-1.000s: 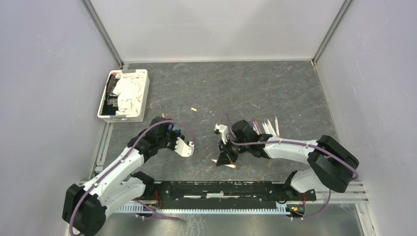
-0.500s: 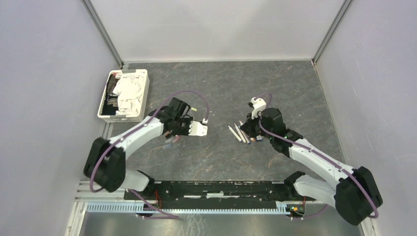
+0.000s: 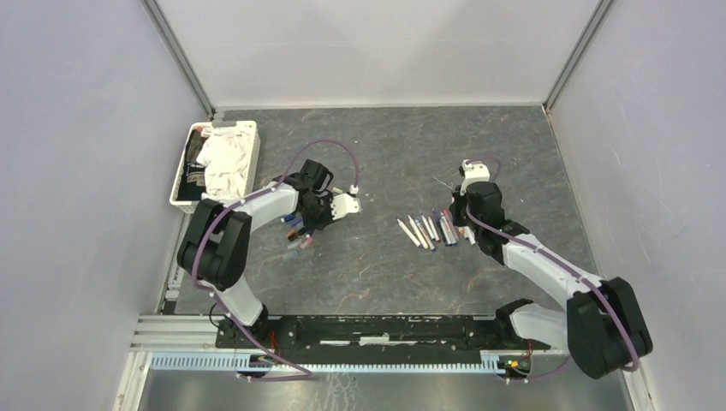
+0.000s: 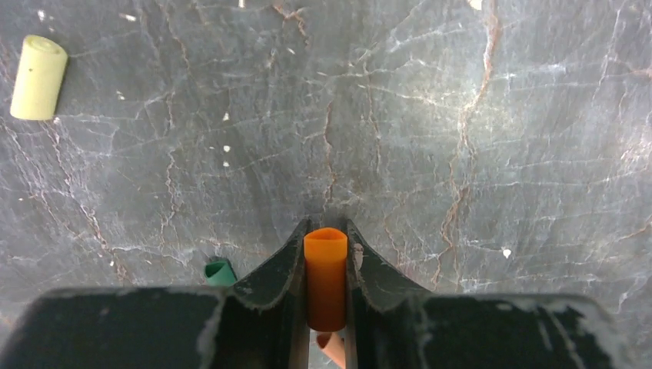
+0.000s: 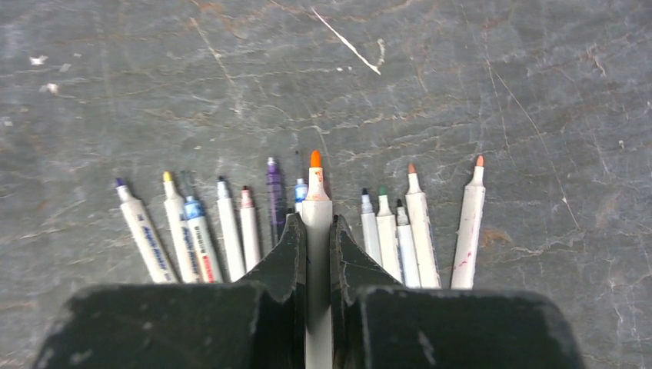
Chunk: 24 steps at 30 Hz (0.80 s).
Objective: Open the pen caps
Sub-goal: Place the pen cap at the center of the board, then place the pen at the center of the board.
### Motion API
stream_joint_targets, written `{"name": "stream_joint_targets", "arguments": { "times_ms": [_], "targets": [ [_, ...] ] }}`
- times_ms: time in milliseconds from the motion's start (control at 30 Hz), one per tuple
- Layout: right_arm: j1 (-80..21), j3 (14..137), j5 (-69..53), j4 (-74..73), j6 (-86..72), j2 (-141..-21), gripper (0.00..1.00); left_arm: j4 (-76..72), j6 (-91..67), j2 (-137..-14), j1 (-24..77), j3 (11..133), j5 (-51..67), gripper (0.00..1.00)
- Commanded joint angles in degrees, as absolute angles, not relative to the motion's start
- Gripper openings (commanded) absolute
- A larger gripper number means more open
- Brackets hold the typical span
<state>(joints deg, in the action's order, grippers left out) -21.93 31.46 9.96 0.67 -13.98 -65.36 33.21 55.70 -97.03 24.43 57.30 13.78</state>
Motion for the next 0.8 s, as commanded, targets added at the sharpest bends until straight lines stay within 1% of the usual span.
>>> {"name": "stream_joint_targets", "arguments": {
  "times_ms": [0,33,67,100,167,200,233,500,667,767],
  "targets": [
    [-21.4,30.2,14.0,7.4,-13.6,-69.4,0.0,31.7,51.2,-98.8,23.5,58.3,14.8,0.25],
    [-21.3,30.1,13.8,7.6,-13.6,-70.4,0.0,31.8,50.8,-98.6,23.5,58.4,15.3,0.29],
    [-21.3,29.9,13.8,8.3,-13.5,-71.5,0.0,32.2,50.3,-98.4,23.5,58.6,15.7,0.48],
    [-21.3,29.5,13.3,9.4,-12.9,-72.2,0.0,32.5,49.9,-98.1,23.4,59.0,16.3,0.59],
    [-21.2,29.0,13.7,11.0,-12.0,-73.8,0.0,34.4,49.0,-97.4,23.3,60.3,18.2,0.96],
    [-21.2,29.0,13.6,11.8,-11.5,-74.4,0.0,35.6,48.3,-97.0,23.1,61.4,19.2,0.99],
    [-21.1,29.2,13.4,12.4,-11.1,-75.2,0.0,36.6,47.4,-96.4,23.0,62.6,20.2,1.0],
    [-20.7,30.8,12.4,13.9,-9.7,-79.5,0.0,46.4,41.5,-91.3,20.5,73.6,27.6,1.0],
    [-20.5,30.0,12.2,15.0,-9.4,-80.8,0.08,49.3,35.2,-89.0,17.4,78.5,28.6,1.0],
    [-20.5,29.9,11.7,14.9,-9.7,-81.1,0.21,49.5,30.7,-87.6,14.7,80.1,28.3,1.0]
  ]
}}
